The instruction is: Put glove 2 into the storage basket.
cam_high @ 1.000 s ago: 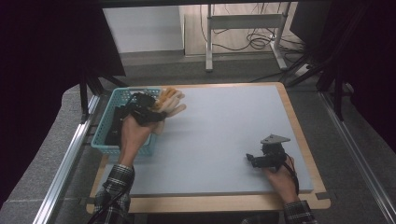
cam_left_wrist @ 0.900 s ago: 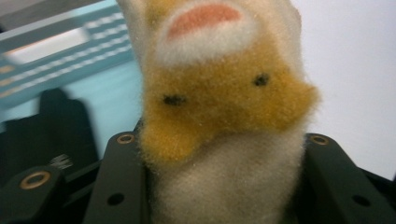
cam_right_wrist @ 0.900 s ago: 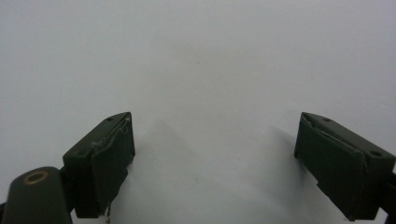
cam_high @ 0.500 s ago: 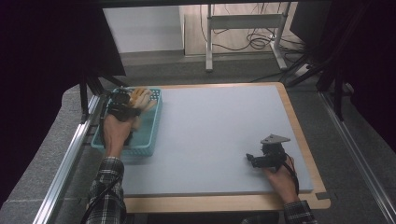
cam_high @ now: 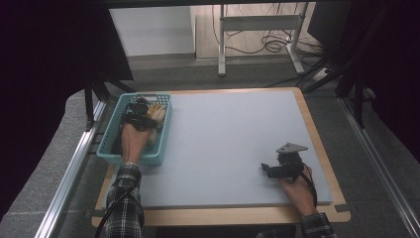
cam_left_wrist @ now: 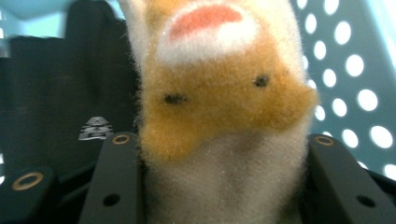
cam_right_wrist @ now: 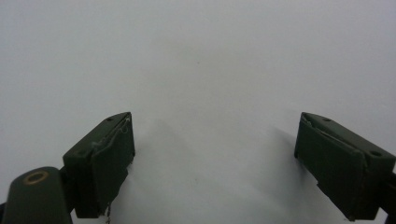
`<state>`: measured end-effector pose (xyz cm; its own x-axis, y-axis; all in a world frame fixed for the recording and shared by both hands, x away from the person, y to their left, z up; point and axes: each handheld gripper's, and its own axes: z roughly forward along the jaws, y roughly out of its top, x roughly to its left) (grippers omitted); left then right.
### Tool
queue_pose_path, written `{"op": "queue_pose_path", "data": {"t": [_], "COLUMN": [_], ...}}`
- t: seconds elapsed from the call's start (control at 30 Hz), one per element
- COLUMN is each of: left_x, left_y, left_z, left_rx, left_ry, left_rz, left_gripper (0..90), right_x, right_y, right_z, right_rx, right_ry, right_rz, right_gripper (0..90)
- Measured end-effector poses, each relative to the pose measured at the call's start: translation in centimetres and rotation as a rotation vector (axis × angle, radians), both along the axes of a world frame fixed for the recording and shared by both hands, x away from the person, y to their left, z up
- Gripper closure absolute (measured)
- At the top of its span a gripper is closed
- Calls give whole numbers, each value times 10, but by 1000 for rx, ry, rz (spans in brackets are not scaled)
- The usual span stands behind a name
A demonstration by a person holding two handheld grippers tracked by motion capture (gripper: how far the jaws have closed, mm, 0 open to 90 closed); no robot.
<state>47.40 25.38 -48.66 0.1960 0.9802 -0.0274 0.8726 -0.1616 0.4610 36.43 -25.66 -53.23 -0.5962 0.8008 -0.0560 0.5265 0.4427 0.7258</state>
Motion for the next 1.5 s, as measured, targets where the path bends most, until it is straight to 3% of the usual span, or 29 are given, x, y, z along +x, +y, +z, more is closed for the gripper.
{"op": "queue_pose_path", "data": {"t": [0.17, 0.37, 0.4, 0.5, 0.67, 0.77, 0.87, 0.93, 1.0, 1.03, 1.07, 1.13, 1.2, 1.5], "left_x": [4, 6, 5, 1, -9, -16, -21, -22, -18, -18, -15, -13, -11, -11], "left_y": [-2, 2, 1, 6, 16, 23, 28, 30, 32, 32, 33, 31, 28, 15], "left_z": [-7, -13, -13, -5, 17, 31, 36, 33, 22, 22, 14, 6, 1, -1], "left_rx": [-7, -21, -27, -51, -102, -111, -89, -27, 10, 10, 13, 13, -6, -80], "left_ry": [45, 139, 138, 126, 53, -19, -70, -71, -39, -39, -4, 19, 35, 45], "left_rz": [-14, -43, -38, -45, -41, -29, -8, 12, 29, 29, 30, 33, 24, -31], "left_gripper": [474, 214, 154, 101, 105, 207, 476, 633, 758, 786, 801, 816, 824, 838], "right_x": [0, 0, 0, 0, 0, 0, 0, 0, 0, 0, 0, 0, 0, 0], "right_y": [0, 0, 0, 0, 0, 0, 0, 0, 0, 0, 0, 0, 0, 0], "right_z": [0, 0, 0, 0, 0, 0, 0, 0, 0, 0, 0, 0, 0, 0], "right_rx": [0, 0, 0, 0, 0, 0, 0, 0, 1, 1, 0, 1, 0, 1], "right_ry": [0, 0, 0, 0, 0, 0, 0, 0, 1, 1, 0, 1, 0, 1], "right_rz": [0, 0, 0, 0, 0, 0, 0, 0, -1, -1, 0, -1, 0, -1], "right_gripper": [117, 117, 118, 118, 117, 117, 117, 117, 118, 118, 118, 117, 117, 117]}}
